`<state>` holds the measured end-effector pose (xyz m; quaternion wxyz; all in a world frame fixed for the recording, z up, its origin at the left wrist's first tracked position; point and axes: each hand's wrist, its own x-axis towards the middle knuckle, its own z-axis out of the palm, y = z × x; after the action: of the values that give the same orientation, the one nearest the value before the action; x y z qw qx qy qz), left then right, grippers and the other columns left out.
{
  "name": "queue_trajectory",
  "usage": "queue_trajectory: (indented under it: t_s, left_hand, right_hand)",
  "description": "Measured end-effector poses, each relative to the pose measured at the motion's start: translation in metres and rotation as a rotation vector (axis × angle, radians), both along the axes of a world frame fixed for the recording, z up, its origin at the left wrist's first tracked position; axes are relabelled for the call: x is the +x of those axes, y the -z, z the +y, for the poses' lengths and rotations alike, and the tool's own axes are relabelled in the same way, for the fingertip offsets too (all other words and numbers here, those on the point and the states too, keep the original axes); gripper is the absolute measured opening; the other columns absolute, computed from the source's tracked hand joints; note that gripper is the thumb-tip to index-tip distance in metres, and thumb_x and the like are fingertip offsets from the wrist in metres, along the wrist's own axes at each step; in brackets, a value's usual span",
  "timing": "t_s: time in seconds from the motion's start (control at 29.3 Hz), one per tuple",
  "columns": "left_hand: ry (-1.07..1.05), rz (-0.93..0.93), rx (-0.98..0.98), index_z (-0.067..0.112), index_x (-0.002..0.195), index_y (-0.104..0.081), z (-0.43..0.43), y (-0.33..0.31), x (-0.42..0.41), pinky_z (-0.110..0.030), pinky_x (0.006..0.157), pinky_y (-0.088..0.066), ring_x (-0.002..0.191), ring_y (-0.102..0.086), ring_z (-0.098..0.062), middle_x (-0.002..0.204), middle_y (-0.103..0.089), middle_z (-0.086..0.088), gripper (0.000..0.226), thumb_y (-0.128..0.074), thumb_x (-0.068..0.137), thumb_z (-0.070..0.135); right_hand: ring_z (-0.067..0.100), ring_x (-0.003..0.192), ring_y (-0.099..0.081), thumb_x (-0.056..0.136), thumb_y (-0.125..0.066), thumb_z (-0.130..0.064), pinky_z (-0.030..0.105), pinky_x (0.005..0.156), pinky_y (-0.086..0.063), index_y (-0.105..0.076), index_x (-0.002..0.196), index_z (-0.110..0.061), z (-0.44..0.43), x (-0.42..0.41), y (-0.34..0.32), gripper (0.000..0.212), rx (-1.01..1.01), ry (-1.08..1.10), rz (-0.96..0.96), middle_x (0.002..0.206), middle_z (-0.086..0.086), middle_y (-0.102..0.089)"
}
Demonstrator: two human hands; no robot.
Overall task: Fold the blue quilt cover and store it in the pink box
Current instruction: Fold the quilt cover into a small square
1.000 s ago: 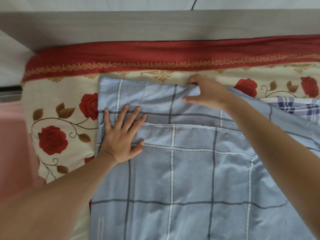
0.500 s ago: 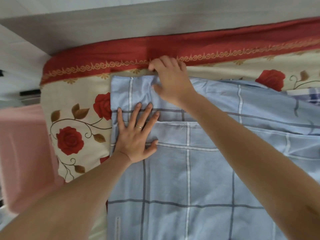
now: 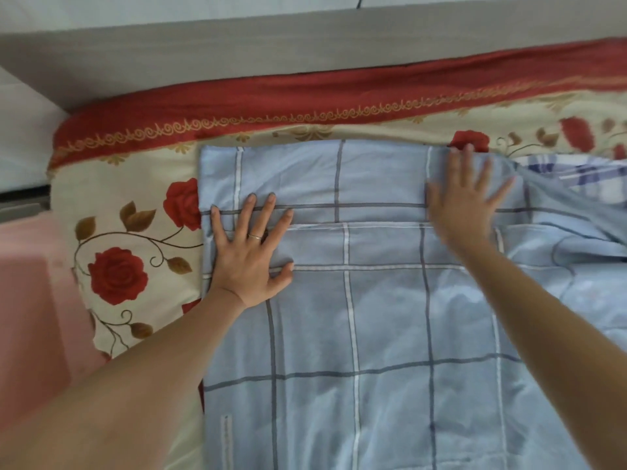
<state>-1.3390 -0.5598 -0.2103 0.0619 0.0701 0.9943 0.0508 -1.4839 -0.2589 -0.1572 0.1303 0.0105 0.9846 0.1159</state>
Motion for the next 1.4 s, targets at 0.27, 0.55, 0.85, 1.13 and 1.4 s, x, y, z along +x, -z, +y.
queue_trajectory:
  t_s: [0.27, 0.55, 0.85, 1.13, 1.4]
  left_hand:
    - [-0.004, -0.070, -0.008, 0.038, 0.151, 0.001, -0.039, -0.013, -0.007, -0.066, 0.106, 0.012, 0.142, 0.017, -0.039, 0.159, 0.017, -0.003, 0.090, -0.022, 0.076, 0.083]
    - [-0.258, -0.607, -0.197, 0.040, 0.135, 0.038, -0.061, -0.053, -0.040, -0.066, 0.106, 0.012, 0.136, 0.025, -0.048, 0.147, 0.038, -0.018, 0.124, -0.050, 0.062, 0.088]
    - [0.343, -0.408, 0.096, 0.023, 0.149, -0.021, 0.118, -0.076, 0.075, -0.074, 0.100, -0.016, 0.142, -0.008, -0.039, 0.159, 0.010, -0.007, 0.113, -0.071, 0.056, 0.065]
    - [0.037, -0.523, 0.116, 0.027, 0.136, 0.039, 0.261, -0.085, -0.056, -0.077, 0.098, 0.005, 0.136, 0.034, -0.034, 0.145, 0.045, 0.001, 0.141, -0.040, 0.044, 0.098]
    - [-0.065, -0.677, 0.070, 0.024, 0.140, 0.036, 0.388, -0.075, -0.155, -0.073, 0.103, 0.009, 0.137, 0.034, -0.034, 0.146, 0.044, -0.006, 0.147, -0.033, 0.033, 0.097]
  right_hand:
    - [0.033, 0.143, -0.023, 0.095, -0.032, -0.051, 0.069, 0.107, -0.008, -0.027, 0.148, -0.030, -0.116, 0.175, 0.017, 0.057, -0.314, -1.012, -0.035, 0.154, 0.000, -0.030]
    - [0.028, 0.147, -0.005, 0.090, -0.014, -0.065, 0.065, 0.111, 0.004, 0.000, 0.153, -0.027, 0.042, 0.110, 0.009, 0.075, -0.140, 0.296, 0.009, 0.161, -0.003, -0.001]
    - [0.030, 0.144, -0.018, 0.086, -0.039, -0.052, 0.065, 0.107, -0.013, -0.012, 0.152, -0.030, 0.030, 0.325, -0.009, 0.074, -0.265, 0.087, 0.071, 0.158, 0.002, -0.017]
    - [0.026, 0.143, -0.022, 0.084, -0.032, -0.062, 0.046, 0.116, 0.004, -0.014, 0.152, -0.029, 0.170, 0.223, 0.019, 0.078, -0.174, 0.406, 0.299, 0.156, 0.013, -0.024]
    - [0.022, 0.147, -0.011, 0.088, -0.019, -0.050, 0.040, 0.119, 0.000, -0.012, 0.153, -0.015, 0.294, 0.137, 0.053, 0.074, -0.301, 1.051, 0.537, 0.159, 0.009, -0.011]
